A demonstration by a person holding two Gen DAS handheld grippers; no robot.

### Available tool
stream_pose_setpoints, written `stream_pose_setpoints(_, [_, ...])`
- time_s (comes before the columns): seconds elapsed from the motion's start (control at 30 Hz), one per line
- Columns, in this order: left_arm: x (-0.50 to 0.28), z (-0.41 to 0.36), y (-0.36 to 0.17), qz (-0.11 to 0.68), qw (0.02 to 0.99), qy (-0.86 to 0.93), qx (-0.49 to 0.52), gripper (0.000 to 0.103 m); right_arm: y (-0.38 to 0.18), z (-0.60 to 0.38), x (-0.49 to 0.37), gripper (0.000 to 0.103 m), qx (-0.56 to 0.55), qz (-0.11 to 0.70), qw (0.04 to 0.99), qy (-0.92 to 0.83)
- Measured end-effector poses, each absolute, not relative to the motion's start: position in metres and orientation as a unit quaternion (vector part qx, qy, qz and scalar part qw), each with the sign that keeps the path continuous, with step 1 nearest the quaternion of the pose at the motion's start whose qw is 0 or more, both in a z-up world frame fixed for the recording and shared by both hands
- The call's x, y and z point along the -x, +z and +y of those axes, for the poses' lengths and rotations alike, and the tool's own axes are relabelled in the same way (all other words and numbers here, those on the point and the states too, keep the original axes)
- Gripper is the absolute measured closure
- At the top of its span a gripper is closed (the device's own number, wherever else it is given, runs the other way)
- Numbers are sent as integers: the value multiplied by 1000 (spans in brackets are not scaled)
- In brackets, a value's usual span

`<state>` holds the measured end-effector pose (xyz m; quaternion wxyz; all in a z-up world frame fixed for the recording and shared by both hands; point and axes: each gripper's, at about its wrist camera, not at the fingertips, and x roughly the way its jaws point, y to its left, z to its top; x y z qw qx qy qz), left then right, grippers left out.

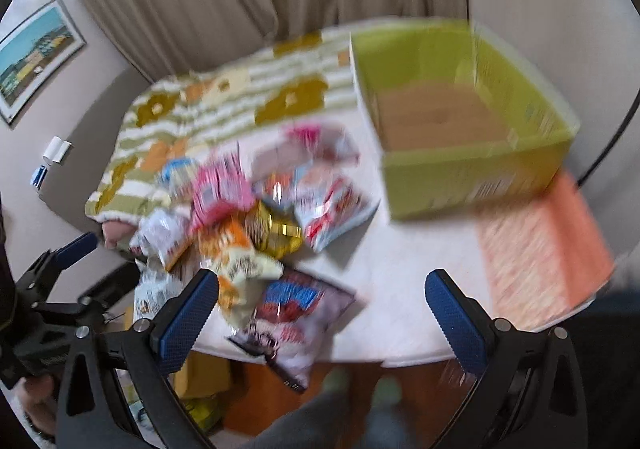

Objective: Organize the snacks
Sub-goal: 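Grasp the orange cake packet with left tool while right tool grasps purple cookie bag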

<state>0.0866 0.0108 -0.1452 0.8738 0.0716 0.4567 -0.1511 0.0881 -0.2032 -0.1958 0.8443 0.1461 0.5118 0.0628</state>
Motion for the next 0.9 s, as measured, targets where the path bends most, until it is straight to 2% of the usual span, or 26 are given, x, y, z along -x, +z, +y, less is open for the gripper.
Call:
stream_pose_setpoints(0.33, [-125, 4, -240, 530, 803, -241, -124, 2, -276, -183, -100, 1, -258, 596, 760, 23])
stream_pose_setpoints(0.47, [-130, -2, -263, 538, 787, -261, -151, 13, -291, -180, -102, 1, -274, 604, 748, 12])
stream_pose_setpoints(0.63, [-133, -6, -275, 538, 779, -280, -160, 16, -298, -179, -102, 1, -285, 607, 742, 1])
stream_pose_setpoints(0.73, [-135, -12, -281, 538, 774, -290, -163, 28, -305, -176, -104, 1, -289, 613, 736, -3])
stream_pose_setpoints(0.9, [-138, -13, -283, 537, 771, -305, -153, 37, -310, -179, -102, 1, -300, 613, 731, -3])
